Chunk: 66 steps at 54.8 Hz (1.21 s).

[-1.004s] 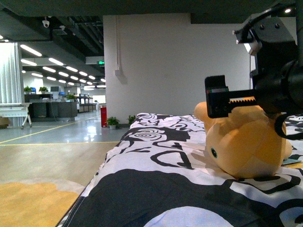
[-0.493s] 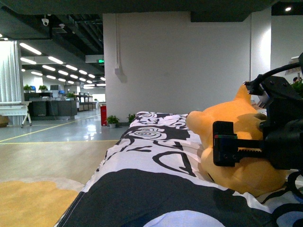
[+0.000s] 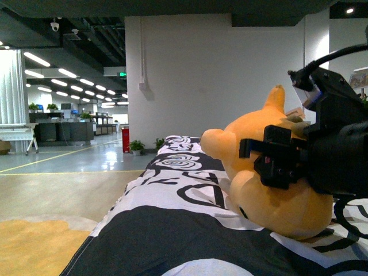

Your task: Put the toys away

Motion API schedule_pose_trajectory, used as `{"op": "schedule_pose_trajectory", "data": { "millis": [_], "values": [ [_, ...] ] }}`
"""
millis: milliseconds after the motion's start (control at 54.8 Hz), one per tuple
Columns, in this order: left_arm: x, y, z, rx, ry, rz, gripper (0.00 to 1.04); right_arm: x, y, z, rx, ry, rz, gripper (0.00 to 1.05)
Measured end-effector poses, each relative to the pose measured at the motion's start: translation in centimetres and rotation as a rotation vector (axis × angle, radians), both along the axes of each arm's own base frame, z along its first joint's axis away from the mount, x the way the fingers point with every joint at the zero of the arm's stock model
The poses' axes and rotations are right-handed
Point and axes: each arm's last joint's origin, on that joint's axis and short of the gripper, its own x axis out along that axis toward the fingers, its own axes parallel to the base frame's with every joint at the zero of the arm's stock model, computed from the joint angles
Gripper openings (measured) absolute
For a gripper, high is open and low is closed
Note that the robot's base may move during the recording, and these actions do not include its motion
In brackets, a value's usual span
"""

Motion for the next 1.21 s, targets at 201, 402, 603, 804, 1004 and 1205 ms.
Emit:
{"op": "schedule_pose_trajectory", "data": {
  "millis": [201, 402, 603, 804, 1004, 1205],
  "values": [
    [0.0, 0.0, 0.0, 0.000, 0.000, 0.000, 0.99, -2.4, -0.4, 3.7, 0.077, -0.116, 0.083, 0.18],
    [0.0, 0.0, 0.0, 0.000, 0.000, 0.000, 0.99, -5.7, -3.2, 6.9, 0.106, -0.237, 0.082, 0.18],
    [0.0, 0.0, 0.0, 0.000, 0.000, 0.000, 0.99, -10.3, -6.3, 6.3, 0.124, -0.286, 0.092, 0.18],
    [0.0, 0.0, 0.0, 0.000, 0.000, 0.000, 0.99, -15.5, -7.6, 3.9, 0.067, -0.323, 0.125, 0.18],
    [0.0, 0.0, 0.0, 0.000, 0.000, 0.000, 0.99, -19.0, -7.5, 0.2, -0.017, -0.334, 0.104, 0.18],
    [0.0, 0.0, 0.0, 0.000, 0.000, 0.000, 0.99, -21.4, -6.9, -2.6, -0.056, -0.330, 0.109, 0.18]
  ]
}}
